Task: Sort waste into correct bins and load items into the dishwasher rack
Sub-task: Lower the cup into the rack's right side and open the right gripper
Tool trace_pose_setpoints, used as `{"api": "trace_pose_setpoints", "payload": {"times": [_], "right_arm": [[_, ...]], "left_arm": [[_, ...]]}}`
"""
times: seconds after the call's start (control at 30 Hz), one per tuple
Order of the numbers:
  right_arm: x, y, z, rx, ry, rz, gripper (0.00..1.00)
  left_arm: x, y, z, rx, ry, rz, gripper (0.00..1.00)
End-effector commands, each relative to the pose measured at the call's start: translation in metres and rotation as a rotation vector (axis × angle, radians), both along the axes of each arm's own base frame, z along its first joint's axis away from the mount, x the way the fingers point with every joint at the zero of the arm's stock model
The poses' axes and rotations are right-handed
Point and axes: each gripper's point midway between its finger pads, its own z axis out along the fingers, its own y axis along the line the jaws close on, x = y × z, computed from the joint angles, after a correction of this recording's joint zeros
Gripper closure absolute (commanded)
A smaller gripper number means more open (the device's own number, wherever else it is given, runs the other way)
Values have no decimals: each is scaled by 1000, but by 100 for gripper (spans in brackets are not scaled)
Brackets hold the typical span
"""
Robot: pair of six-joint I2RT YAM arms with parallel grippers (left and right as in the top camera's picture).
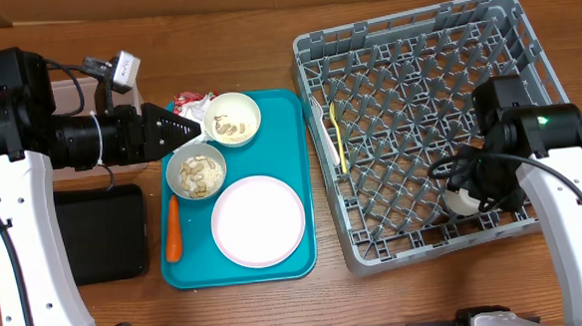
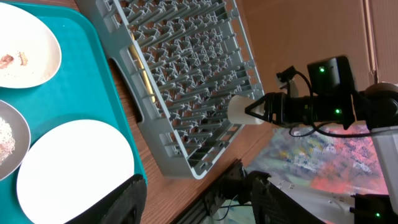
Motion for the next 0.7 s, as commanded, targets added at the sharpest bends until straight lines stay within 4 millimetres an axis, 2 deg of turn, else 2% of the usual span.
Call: {"api": "trace_pose_setpoints", "payload": {"times": [0.0, 0.27, 0.4, 0.67], "right_arm": [[2, 2, -5, 16, 20, 11, 48], [5, -3, -6, 104, 8, 5, 48], [9, -3, -8, 206, -18, 4, 48], [0, -7, -19, 211, 21, -19, 49]], "left_arm": [[1, 1, -2, 0, 11, 6, 43], [0, 1, -2, -1, 14, 6, 42], [0, 1, -2, -1, 13, 6, 42], [0, 1, -2, -1, 13, 6, 42]]}}
